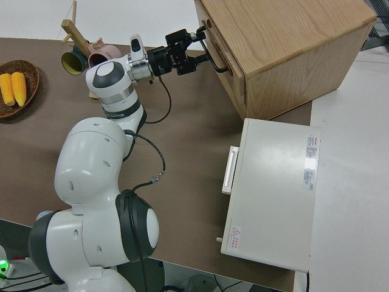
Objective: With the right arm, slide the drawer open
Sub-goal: 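Pull the drawer handle toward the robot with the right gripper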
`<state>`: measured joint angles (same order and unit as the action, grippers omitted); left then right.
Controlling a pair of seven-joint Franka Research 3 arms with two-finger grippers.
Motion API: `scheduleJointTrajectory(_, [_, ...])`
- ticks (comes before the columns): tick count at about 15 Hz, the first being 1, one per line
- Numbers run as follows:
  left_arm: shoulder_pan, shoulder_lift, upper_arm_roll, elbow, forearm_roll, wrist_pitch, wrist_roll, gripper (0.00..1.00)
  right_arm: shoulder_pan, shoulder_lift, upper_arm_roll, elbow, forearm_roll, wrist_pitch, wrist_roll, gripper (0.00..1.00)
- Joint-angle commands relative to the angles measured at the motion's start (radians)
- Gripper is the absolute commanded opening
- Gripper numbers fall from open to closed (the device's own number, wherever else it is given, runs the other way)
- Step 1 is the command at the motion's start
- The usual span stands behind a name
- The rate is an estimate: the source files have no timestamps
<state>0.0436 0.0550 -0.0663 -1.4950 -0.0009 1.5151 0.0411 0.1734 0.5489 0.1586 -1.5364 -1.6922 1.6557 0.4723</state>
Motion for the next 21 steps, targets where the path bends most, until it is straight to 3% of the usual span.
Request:
scheduleJointTrajectory(1, [-0.007, -0.004, 0.0, 0.009, 0.018, -0.018, -0.01, 0.99, -0.017, 0.0, 0.01, -0.014, -0.037, 0.016, 0.011, 0.16])
scheduleJointTrajectory(3, [-0.007, -0.004, 0.0, 0.01, 0.018, -0.018, -0.01, 0.99, -0.015, 0.002, 0.01, -0.014, -0.035, 0.015, 0.009, 0.001])
scheduleJointTrajectory(16, [-0.007, -0.004, 0.0, 0.009, 0.018, -0.018, -0.01, 0.99, 0.014, 0.002, 0.015, -0.013, -0.02, -0.002, 0.003, 0.0])
scheduleJointTrajectory(21, [-0.007, -0.004, 0.0, 0.01, 0.018, -0.018, -0.01, 0.99, 0.072, 0.003, 0.016, -0.011, 0.015, -0.046, 0.0, 0.0])
